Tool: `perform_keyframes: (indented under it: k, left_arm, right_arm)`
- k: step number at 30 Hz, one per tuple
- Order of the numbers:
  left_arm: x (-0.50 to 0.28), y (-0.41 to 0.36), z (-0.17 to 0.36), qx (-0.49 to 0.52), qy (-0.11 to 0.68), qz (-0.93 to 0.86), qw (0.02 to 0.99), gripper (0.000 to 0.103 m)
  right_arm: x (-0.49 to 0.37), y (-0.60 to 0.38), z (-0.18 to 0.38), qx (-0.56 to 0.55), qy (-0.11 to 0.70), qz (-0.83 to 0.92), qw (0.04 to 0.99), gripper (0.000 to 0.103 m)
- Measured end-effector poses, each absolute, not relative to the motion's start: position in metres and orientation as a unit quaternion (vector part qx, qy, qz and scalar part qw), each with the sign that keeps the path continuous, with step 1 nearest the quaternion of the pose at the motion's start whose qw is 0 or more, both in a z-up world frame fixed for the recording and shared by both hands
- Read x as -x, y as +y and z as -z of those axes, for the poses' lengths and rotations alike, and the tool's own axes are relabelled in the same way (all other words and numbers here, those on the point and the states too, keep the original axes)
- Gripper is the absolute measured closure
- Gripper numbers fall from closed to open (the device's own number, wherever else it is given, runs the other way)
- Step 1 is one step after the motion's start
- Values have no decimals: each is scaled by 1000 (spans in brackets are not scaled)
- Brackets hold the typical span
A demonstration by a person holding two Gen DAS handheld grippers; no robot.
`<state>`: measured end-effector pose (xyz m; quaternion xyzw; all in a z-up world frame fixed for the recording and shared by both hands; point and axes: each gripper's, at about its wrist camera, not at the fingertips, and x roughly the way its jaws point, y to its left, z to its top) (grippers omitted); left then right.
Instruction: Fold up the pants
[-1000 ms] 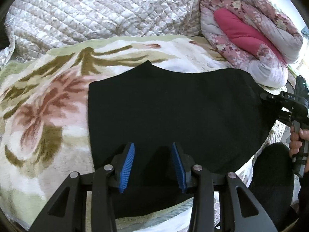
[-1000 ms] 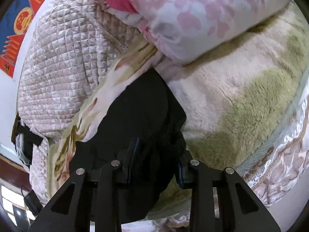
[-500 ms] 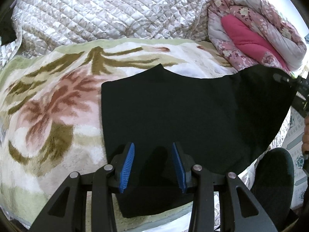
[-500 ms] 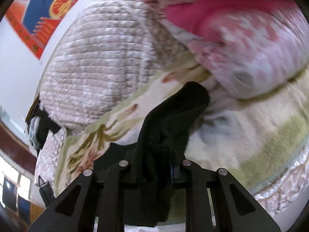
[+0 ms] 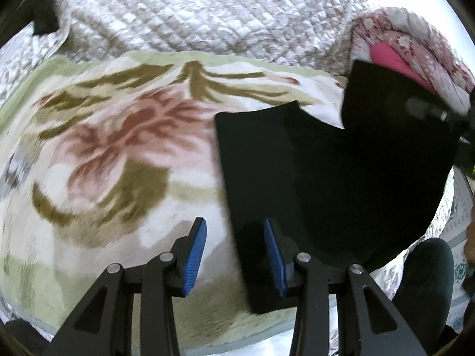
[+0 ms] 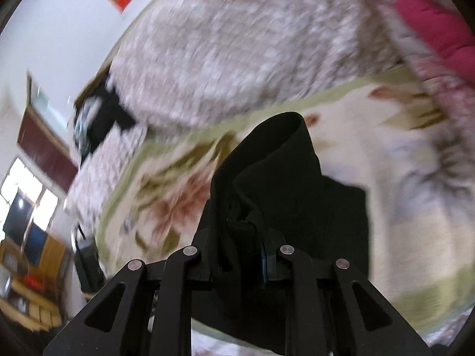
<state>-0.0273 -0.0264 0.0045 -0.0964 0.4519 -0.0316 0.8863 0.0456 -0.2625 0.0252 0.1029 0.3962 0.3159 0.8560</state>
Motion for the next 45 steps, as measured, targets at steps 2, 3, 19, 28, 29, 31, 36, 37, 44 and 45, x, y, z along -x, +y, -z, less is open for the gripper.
perform_keyframes:
  k: [2, 3, 19, 28, 29, 31, 36, 37, 44, 45]
  left_arm:
    - [31, -20, -1, 103, 454, 27, 885, 61]
    - [33, -18, 0, 106, 455, 25, 884, 61]
    - [48, 12, 4, 136, 448, 6, 884, 61]
    - [56, 32, 1, 150, 444, -20, 883, 61]
    - [56, 32, 0, 149, 442, -20, 884, 61]
    - [57, 31, -5, 146, 437, -18, 887, 61]
    - [52, 23, -20, 140, 423, -3, 895, 61]
    - [50, 20, -24, 138, 420, 2, 897, 61]
    - [19, -12, -48, 113, 400, 46, 908, 61]
    - [14, -18, -52, 110, 397, 52, 910, 61]
  right_arm:
    - [-47, -243, -2, -80, 425, -324, 842, 83]
    - [-47, -236, 8, -68, 436, -325, 837, 83]
    - [-26, -173, 28, 23, 436, -350, 829, 79]
    - [-10, -183, 3, -41, 412, -435, 800, 52]
    - [-7, -190, -3, -47, 397, -437, 806, 52]
    - [-3, -210, -9, -58, 371, -425, 823, 52]
    - [-14, -237, 27, -27, 417, -347, 840, 75]
    - [-15, -235, 39, -21, 439, -350, 827, 83]
    - [-12, -242, 33, -29, 431, -393, 812, 84]
    - [-18, -252, 29, -44, 422, -383, 820, 84]
